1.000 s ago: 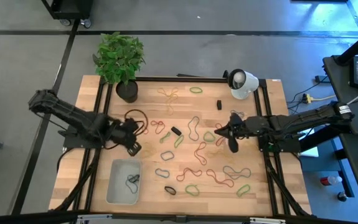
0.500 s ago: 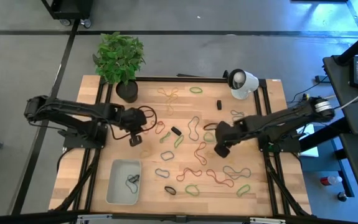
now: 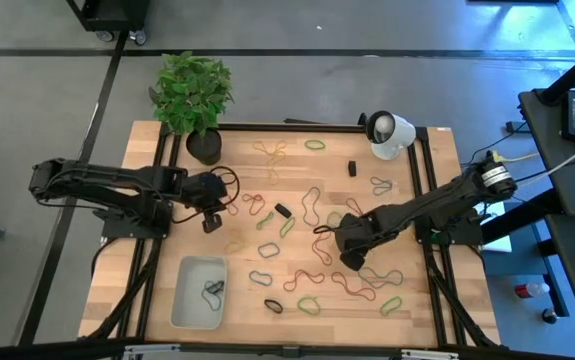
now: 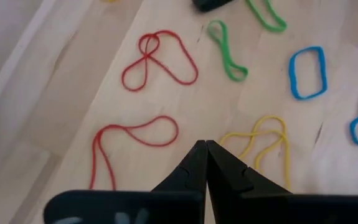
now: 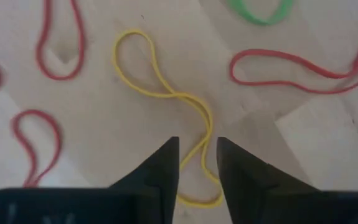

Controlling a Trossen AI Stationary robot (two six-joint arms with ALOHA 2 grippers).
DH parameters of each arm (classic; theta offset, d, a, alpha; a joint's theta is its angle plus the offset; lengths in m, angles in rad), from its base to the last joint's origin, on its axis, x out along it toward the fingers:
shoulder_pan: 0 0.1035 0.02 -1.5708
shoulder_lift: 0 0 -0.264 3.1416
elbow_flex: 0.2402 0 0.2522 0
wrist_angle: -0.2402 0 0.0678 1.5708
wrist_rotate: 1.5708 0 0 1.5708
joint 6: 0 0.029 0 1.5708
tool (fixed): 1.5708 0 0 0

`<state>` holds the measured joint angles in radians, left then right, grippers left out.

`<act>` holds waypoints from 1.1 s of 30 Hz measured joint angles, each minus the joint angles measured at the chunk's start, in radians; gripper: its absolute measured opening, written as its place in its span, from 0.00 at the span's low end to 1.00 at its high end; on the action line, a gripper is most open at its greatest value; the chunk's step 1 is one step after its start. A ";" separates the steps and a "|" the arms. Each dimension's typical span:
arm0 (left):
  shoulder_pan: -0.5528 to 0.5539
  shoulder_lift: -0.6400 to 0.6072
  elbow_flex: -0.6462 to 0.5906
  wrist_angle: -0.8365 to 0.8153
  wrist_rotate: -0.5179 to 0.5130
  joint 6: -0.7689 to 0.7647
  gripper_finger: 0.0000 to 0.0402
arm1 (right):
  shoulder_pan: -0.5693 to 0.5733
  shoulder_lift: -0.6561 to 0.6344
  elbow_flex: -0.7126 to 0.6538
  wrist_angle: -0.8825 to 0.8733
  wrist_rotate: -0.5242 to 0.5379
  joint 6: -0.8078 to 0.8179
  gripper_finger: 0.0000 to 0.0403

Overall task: Pick and place rubber bands into bin
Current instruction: Put the yellow rubber band into the bin

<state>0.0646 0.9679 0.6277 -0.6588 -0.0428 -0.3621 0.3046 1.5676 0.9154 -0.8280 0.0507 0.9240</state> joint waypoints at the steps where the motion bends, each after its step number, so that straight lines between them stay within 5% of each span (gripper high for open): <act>1: -0.006 -0.002 0.000 -0.002 0.000 -0.008 0.00 | 0.000 0.013 0.000 0.000 0.001 -0.014 0.30; 10: -0.071 -0.011 0.000 0.005 -0.002 -0.151 0.00 | 0.001 0.147 -0.029 0.052 0.007 -0.107 0.29; 18: -0.163 -0.011 0.000 0.004 -0.043 -0.216 0.00 | 0.018 0.103 -0.062 0.086 0.015 -0.078 0.03; 26: -0.205 -0.011 0.000 -0.005 -0.073 -0.279 0.00 | 0.126 -0.098 -0.057 -0.006 0.132 0.188 0.01; 33: -0.280 -0.011 0.000 -0.009 -0.181 -0.207 0.00 | 0.251 -0.096 0.166 -0.049 0.360 0.310 0.00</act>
<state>-0.2154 0.9565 0.6277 -0.6675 -0.2238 -0.5687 0.5557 1.4718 1.0815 -0.8770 0.4103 1.2341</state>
